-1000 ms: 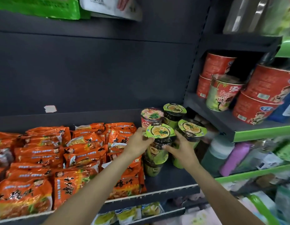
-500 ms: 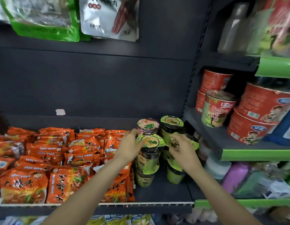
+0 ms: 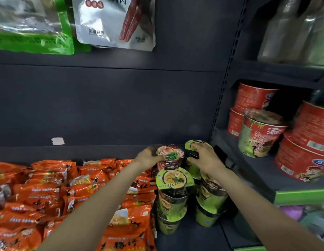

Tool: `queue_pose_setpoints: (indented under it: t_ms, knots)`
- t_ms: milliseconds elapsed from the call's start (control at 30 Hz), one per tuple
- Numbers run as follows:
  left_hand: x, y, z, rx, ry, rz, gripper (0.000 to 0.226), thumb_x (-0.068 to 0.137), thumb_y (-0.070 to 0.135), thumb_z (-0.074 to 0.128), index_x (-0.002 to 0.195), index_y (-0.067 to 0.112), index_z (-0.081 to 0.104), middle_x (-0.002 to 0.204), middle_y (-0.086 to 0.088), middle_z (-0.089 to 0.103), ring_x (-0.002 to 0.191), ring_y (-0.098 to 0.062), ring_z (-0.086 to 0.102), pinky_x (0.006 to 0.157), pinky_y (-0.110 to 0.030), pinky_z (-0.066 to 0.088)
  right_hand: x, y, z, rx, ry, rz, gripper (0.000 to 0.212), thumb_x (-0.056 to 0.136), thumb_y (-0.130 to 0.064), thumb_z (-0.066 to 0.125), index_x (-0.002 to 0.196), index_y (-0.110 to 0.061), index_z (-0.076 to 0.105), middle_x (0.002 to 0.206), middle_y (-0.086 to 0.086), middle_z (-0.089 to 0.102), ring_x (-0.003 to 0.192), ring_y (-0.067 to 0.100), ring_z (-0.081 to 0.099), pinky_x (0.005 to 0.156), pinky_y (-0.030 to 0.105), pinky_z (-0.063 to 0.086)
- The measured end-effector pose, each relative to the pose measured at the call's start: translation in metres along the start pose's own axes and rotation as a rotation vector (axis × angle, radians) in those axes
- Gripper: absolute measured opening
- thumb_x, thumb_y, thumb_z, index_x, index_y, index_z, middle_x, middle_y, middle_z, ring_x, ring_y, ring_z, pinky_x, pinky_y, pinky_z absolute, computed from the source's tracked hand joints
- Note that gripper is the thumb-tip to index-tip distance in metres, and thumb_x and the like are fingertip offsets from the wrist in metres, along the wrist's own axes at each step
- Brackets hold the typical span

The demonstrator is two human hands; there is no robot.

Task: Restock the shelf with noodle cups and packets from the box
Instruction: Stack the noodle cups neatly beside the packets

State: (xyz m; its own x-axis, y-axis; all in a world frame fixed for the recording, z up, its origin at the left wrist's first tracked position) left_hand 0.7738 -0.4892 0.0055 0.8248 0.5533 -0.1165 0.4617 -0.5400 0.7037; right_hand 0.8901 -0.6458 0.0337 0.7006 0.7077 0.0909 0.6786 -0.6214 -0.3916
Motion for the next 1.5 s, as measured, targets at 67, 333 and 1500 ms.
queue_pose_setpoints:
  t_ms: [67,333,1500]
  knots:
    - [0.01,-0.008,0.006,-0.044,-0.053,-0.02,0.068,0.086,0.044,0.062,0.14,0.011,0.037,0.14,-0.007,0.046,0.126,-0.024,0.046,0.101,-0.033,0.04,0.012,0.006,0.005,-0.028,-0.036,0.017,0.063,0.09,-0.03,0.061,0.145,-0.018,0.033,0.152,0.004,0.03,0.141,0.021,0.024,0.114,0.035,0.024]
    - [0.024,-0.026,0.033,-0.627,-0.134,-0.109,0.037,0.086,0.015,0.066,0.117,0.018,0.047,0.11,0.0,0.056,0.083,-0.016,0.065,0.067,-0.029,0.059,0.037,0.022,0.01,-0.133,-0.048,-0.021,0.067,0.082,-0.006,0.068,0.141,-0.019,0.041,0.149,-0.001,0.037,0.138,0.017,0.032,0.113,0.027,0.023]
    - [0.059,-0.078,0.028,0.072,-0.159,0.159,0.048,0.087,0.02,0.065,0.133,0.013,0.051,0.136,-0.005,0.053,0.125,-0.017,0.049,0.1,-0.021,0.035,0.062,-0.048,0.044,-0.044,-0.2,-0.045,0.07,0.079,-0.047,0.069,0.139,-0.022,0.044,0.144,0.0,0.036,0.133,0.018,0.034,0.107,0.027,0.028]
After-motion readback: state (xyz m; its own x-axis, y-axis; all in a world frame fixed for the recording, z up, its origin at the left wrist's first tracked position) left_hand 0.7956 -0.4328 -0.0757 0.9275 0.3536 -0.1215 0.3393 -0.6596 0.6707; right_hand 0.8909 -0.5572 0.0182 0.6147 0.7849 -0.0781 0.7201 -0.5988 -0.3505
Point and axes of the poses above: each hand's wrist, its own x-axis towards the middle knuckle, its own z-axis out of the palm, y = z × x, the point moved 10 cm from there along x, towards the middle knuckle
